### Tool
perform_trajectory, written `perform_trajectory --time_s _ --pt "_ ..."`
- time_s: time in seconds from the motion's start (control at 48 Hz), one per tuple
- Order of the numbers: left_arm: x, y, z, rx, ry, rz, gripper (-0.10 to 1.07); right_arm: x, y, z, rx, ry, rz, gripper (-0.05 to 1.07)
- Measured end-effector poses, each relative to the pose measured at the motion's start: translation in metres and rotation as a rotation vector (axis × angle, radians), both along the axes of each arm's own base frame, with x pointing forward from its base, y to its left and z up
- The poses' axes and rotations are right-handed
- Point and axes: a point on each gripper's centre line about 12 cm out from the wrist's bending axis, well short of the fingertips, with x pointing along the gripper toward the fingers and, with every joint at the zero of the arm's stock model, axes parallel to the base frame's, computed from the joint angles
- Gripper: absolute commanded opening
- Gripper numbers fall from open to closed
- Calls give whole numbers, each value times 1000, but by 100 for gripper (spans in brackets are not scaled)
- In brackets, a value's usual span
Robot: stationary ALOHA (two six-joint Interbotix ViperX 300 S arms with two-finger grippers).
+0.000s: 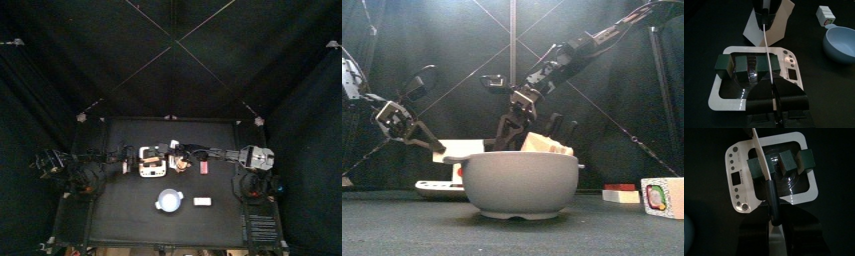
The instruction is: Cut sushi roll
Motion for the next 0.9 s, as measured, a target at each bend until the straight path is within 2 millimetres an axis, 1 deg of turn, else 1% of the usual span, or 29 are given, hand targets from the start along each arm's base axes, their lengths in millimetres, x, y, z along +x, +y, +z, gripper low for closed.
perform_trajectory --time_s 0.417,0.646,0.896 --pt "0 0 -1 0 4 -3 13 -1 0 -2 0 2 -3 48" --pt "1 1 -1 40 7 -15 14 -1 -1 -2 -8 -2 -1 48" --pt "1 0 0 55 7 -23 13 1 4 -2 -19 2 18 48"
